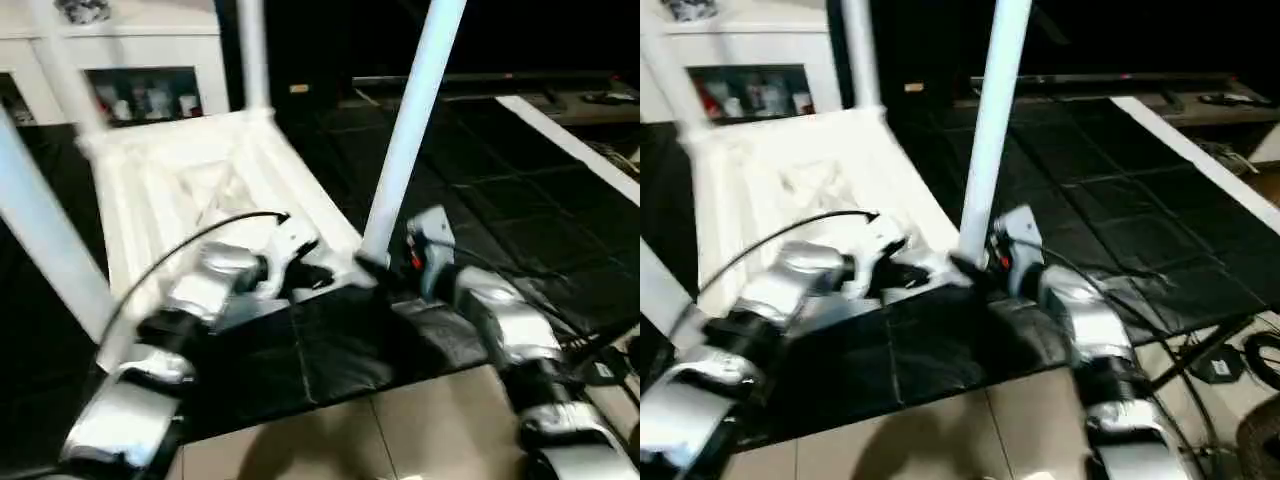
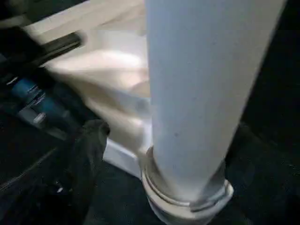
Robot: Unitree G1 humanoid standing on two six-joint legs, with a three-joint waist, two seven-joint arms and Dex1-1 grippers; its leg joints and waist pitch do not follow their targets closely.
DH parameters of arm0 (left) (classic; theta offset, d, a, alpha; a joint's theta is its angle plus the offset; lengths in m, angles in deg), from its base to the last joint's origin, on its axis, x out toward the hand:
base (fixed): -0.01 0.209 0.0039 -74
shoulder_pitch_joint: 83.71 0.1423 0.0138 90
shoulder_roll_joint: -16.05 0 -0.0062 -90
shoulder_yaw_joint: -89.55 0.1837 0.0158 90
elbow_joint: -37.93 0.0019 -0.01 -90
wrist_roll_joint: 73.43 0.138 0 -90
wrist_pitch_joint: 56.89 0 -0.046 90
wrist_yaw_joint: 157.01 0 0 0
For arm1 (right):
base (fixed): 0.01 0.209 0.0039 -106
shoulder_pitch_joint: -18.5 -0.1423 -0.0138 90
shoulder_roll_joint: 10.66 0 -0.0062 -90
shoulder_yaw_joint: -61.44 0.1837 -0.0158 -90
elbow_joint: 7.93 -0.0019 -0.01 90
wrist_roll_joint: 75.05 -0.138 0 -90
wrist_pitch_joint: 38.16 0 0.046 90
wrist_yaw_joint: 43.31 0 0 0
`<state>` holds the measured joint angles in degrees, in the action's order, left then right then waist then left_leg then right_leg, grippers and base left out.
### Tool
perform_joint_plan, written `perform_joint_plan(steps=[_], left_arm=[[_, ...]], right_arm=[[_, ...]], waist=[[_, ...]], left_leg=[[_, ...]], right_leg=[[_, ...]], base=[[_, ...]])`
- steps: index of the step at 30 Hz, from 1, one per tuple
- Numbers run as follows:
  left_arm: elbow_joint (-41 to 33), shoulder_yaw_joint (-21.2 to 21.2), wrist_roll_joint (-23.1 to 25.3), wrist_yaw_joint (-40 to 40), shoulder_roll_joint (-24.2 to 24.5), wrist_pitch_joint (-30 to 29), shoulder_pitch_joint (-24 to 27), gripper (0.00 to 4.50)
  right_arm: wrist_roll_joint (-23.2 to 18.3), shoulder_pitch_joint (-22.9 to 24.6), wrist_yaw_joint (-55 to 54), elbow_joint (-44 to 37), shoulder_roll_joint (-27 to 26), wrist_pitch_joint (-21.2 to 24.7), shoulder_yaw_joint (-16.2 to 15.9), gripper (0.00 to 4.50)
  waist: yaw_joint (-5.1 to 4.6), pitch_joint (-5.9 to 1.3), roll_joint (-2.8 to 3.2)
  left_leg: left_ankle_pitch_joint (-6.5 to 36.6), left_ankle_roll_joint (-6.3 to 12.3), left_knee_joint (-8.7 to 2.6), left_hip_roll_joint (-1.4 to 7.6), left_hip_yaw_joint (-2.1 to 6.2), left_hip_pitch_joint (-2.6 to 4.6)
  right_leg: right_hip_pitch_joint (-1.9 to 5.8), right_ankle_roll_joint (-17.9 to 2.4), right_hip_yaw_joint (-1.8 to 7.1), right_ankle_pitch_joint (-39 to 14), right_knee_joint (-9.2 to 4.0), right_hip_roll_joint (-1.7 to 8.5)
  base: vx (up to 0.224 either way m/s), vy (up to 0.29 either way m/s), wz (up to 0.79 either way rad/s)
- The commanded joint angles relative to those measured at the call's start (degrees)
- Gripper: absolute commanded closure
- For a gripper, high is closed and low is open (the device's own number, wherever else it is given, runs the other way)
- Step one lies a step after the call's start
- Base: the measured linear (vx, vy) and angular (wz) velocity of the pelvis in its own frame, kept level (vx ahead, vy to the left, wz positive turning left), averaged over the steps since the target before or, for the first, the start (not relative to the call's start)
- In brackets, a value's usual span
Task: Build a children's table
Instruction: Rotate leg to tighten
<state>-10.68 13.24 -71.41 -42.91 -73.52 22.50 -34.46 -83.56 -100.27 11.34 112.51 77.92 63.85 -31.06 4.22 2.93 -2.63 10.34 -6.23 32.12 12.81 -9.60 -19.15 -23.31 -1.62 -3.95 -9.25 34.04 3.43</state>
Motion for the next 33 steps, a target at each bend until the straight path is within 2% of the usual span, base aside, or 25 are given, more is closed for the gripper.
perform_joint_plan(steps=[1, 2, 6, 8, 13, 17, 21, 23, 28, 29, 33], left_arm=[[-2.8, 2.7, -0.9, -6.5, 0.5, 1.9, 0.4, 4.5], [-3.7, 3.4, -1.4, -9.4, 1.7, 2.1, 0.8, 4.5], [-4.7, 4.7, -1.6, -13.5, 3.6, 2.6, 1.2, 4.5], [-5.1, 6.2, -0.9, -17.6, 5.8, 4.4, 1.6, 4.5], [-6.2, 7.5, -0.7, -21.4, 7.6, 5.5, 2.0, 4.5], [-7.1, 8.4, -0.6, -23.3, 8.7, 6.1, 2.2, 4.5], [-7.5, 8.7, -0.9, -23.8, 8.7, 6.2, 2.2, 4.5], [-7.5, 8.6, -0.9, -23.7, 8.4, 6.2, 2.0, 4.5], [-7.5, 8.6, -1.0, -23.5, 8.3, 6.3, 2.0, 4.5], [-7.5, 8.6, -1.0, -23.5, 8.2, 6.3, 2.0, 4.5], [-7.3, 8.7, -1.0, -23.2, 8.2, 6.4, 1.9, 4.5]], right_arm=[[-1.3, 0.2, 6.5, -1.4, 1.7, -1.3, -1.3, 0.05], [-2.0, 0.0, 9.3, -1.5, 3.0, -1.6, -1.2, 0.02], [-3.0, -0.2, 15.1, -1.7, 5.7, -2.3, -2.2, 0.02], [-3.5, -0.8, 21.4, -1.2, 8.0, -2.4, -3.6, 0.02], [-5.1, -1.6, 27.0, -0.6, 8.9, -1.5, -4.4, 0.02], [-5.5, -2.7, 29.7, 0.7, 8.9, -1.1, -5.2, 0.38], [-5.6, -3.3, 31.6, 1.7, 8.6, -1.1, -6.1, 0.84], [-5.2, -3.2, 32.2, 1.7, 8.4, -1.4, -6.6, 0.93], [-5.4, -3.0, 33.3, 1.6, 8.5, -1.3, -7.4, 1.38], [-5.3, -3.0, 33.6, 1.7, 8.4, -1.2, -7.6, 1.61], [-5.1, -3.1, 34.1, 2.6, 8.2, -1.7, -7.9, 1.83]], waist=[[0.35, -3.73, 0.49], [0.6, -3.73, 0.51], [1.58, -3.78, 0.63], [2.05, -3.71, 0.52], [2.23, -3.64, 0.43], [2.28, -3.69, 0.3], [2.34, -3.8, 0.43], [2.38, -3.87, 0.38], [2.44, -3.85, 0.38], [2.41, -3.89, 0.33], [2.49, -3.93, 0.3]], left_leg=[[10.9, 3.34, -2.92, 0.42, -0.55, -0.15], [10.1, 3.48, -2.91, 0.51, -0.66, -0.16], [9.2, 3.61, -2.73, 0.58, -0.86, -0.22], [10.1, 3.63, -2.7, 0.56, -0.88, -0.19], [11.0, 2.89, -2.77, 0.53, -0.78, -0.29], [10.5, 2.55, -2.79, 0.61, -0.77, -0.27], [9.7, 2.52, -2.68, 0.58, -0.8, -0.22], [9.1, 2.66, -2.64, 0.53, -0.8, -0.34], [9.2, 2.58, -2.64, 0.54, -0.76, -0.37], [9.1, 2.55, -2.61, 0.51, -0.77, -0.39], [8.7, 2.6, -2.56, 0.49, -0.77, -0.47]], right_leg=[[3.36, -11.8, 2.53, -12.9, -3.89, 3.95], [3.31, -12.5, 2.57, -10.6, -3.52, 3.76], [3.43, -13.7, 2.49, -7.4, -2.98, 3.62], [3.42, -13.2, 2.45, -9.3, -3.2, 3.75], [3.35, -11.8, 2.39, -13.5, -3.47, 3.86], [3.24, -11.8, 2.4, -13.4, -3.39, 3.82], [3.22, -12.5, 2.38, -11.5, -3.12, 3.72], [3.36, -12.7, 2.37, -10.4, -3.0, 3.73], [3.36, -12.4, 2.35, -11.2, -3.08, 3.77], [3.39, -12.3, 2.35, -11.1, -3.04, 3.73], [3.44, -12.2, 2.33, -11.2, -3.02, 3.78]], base=[[0.0, 0.0, 0.0], [0.0, 0.0, 0.0], [0.0, 0.0, 0.0], [0.0, 0.0, 0.0], [0.0, 0.0, 0.0], [0.0, 0.0, 0.0], [0.0, 0.0, 0.0], [0.0, 0.0, 0.0], [0.0, 0.0, 0.0], [0.0, 0.0, 0.0], [0.0, 0.0, 0.0]])
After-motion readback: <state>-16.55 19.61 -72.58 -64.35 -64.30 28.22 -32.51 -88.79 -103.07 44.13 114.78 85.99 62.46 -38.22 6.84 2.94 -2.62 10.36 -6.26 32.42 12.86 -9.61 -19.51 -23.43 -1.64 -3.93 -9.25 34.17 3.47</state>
